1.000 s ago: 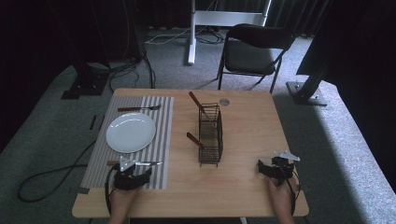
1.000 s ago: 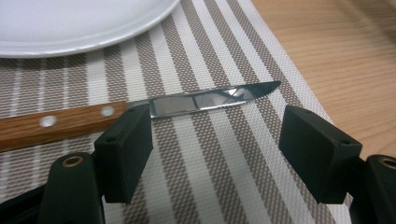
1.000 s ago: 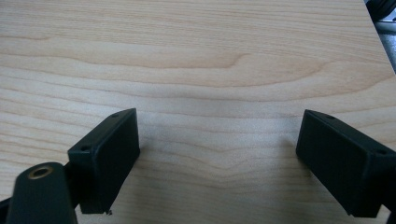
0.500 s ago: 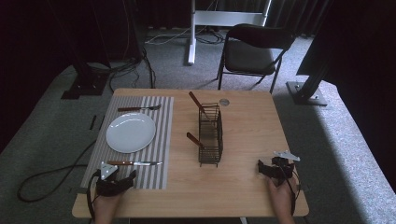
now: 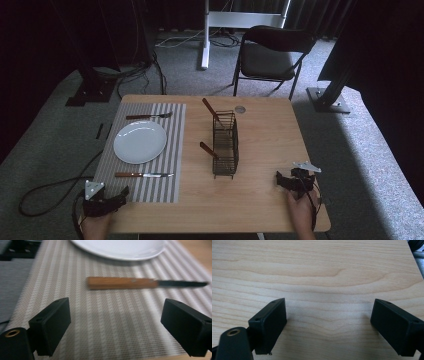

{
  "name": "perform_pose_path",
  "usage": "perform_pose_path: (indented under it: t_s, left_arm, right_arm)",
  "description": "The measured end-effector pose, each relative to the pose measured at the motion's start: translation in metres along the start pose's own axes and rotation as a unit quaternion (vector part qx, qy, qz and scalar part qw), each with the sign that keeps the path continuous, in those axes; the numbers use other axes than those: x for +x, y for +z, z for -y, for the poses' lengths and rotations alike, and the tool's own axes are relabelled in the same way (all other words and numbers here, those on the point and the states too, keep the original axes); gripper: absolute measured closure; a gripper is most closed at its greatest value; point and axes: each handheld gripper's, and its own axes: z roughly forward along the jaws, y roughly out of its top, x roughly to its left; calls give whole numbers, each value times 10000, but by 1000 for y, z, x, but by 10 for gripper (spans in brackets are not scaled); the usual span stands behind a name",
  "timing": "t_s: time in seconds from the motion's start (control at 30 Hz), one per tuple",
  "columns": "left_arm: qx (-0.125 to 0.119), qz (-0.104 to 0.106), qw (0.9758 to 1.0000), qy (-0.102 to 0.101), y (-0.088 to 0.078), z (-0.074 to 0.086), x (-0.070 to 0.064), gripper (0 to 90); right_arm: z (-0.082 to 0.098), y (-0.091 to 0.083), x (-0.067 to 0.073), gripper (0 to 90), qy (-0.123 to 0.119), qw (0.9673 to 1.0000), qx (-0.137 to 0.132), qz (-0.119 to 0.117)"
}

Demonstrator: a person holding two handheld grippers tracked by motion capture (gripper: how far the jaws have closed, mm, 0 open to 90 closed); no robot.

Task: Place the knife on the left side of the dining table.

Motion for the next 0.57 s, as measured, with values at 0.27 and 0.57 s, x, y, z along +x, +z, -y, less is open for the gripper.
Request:
perform_pose_path:
  t_s: [0.27,0.57]
  left_arm:
    - [-97,-231,9996,-92,-2,2,4,94]
    - [-108,-338,9993,-104,-4,3,2,94]
  right_arm:
    - [0,0,0,126,2,10000,1,1]
    - [0,0,0,126,1,10000,1,1]
